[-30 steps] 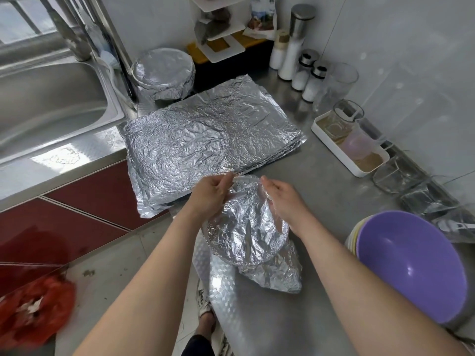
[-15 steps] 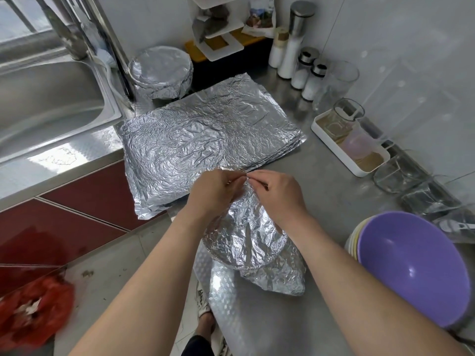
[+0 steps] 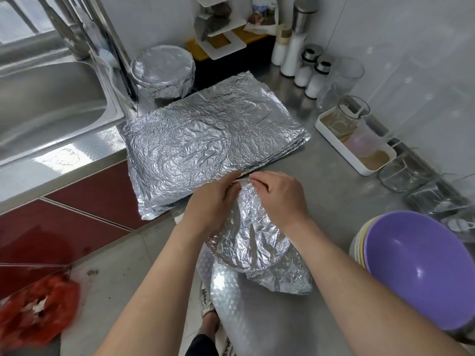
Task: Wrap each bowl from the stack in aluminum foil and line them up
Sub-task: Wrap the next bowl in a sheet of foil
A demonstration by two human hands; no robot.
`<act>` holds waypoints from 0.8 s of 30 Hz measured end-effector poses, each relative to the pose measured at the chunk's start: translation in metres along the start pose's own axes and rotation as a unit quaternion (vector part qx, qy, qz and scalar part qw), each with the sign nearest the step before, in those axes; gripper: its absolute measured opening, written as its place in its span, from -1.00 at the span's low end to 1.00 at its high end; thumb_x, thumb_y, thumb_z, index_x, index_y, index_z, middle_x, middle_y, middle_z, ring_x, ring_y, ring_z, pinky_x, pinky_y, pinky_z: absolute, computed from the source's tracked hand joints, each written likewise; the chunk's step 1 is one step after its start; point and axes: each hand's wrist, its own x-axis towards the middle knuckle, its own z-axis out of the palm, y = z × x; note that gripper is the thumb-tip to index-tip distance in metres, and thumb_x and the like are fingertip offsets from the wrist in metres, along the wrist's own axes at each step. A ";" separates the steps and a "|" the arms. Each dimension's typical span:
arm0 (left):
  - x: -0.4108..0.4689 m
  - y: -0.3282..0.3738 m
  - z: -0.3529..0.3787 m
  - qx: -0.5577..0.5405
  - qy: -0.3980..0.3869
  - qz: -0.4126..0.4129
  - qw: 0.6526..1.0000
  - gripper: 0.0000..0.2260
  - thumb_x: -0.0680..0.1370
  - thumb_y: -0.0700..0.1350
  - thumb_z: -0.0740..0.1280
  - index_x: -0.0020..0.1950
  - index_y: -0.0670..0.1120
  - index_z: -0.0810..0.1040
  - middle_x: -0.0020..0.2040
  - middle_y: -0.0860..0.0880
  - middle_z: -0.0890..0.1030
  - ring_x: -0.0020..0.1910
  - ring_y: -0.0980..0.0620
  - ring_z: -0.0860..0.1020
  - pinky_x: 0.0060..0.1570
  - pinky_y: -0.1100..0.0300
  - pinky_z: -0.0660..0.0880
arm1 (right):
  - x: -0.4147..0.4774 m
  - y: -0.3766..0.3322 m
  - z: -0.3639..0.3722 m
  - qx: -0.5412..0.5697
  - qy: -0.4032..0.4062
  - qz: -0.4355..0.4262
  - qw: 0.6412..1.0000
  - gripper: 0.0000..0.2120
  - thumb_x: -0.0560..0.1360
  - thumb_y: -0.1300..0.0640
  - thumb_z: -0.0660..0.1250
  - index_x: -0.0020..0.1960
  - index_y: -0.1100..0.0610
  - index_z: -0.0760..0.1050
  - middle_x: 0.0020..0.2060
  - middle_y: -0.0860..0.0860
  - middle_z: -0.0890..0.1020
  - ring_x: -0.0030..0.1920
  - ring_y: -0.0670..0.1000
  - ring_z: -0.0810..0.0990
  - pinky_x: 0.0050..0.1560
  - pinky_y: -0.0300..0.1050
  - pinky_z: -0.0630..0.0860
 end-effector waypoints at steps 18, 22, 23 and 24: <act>-0.026 0.010 0.019 -0.128 0.169 -0.203 0.956 -0.70 0.69 -0.10 0.07 -0.19 -0.17 0.37 -0.38 -0.04 0.44 -0.42 0.02 0.35 -0.41 0.10 0.18 | -0.067 0.036 -0.036 0.398 -0.111 0.346 0.842 -0.46 0.49 0.42 0.17 0.23 -0.16 0.49 0.20 -0.05 0.62 0.19 -0.07 0.56 0.32 -0.07 0.42; -0.029 0.015 0.020 -0.141 0.180 -0.228 0.947 -0.69 0.69 -0.09 0.06 -0.18 -0.19 0.38 -0.37 -0.04 0.43 -0.40 0.01 0.35 -0.39 0.14 0.20 | -0.069 0.032 -0.026 0.442 -0.073 0.353 0.822 -0.41 0.51 0.48 0.13 0.32 -0.10 0.43 0.14 -0.06 0.64 0.02 -0.10 0.61 -0.01 -0.26 0.56; -0.029 0.016 0.021 -0.142 0.184 -0.236 0.943 -0.69 0.69 -0.09 0.06 -0.19 -0.18 0.37 -0.36 -0.04 0.43 -0.39 0.02 0.36 -0.39 0.18 0.20 | -0.070 0.031 -0.022 0.454 -0.055 0.360 0.814 -0.43 0.52 0.47 0.13 0.32 -0.09 0.43 0.09 -0.05 0.66 -0.03 -0.06 0.61 -0.09 -0.25 0.56; -0.030 0.017 0.021 -0.143 0.189 -0.244 0.940 -0.69 0.69 -0.08 0.06 -0.19 -0.18 0.37 -0.36 -0.03 0.43 -0.39 0.04 0.35 -0.39 0.21 0.19 | -0.070 0.028 -0.017 0.464 -0.037 0.362 0.807 -0.45 0.54 0.45 0.13 0.32 -0.10 0.43 0.03 -0.07 0.68 -0.04 -0.03 0.59 -0.09 -0.19 0.55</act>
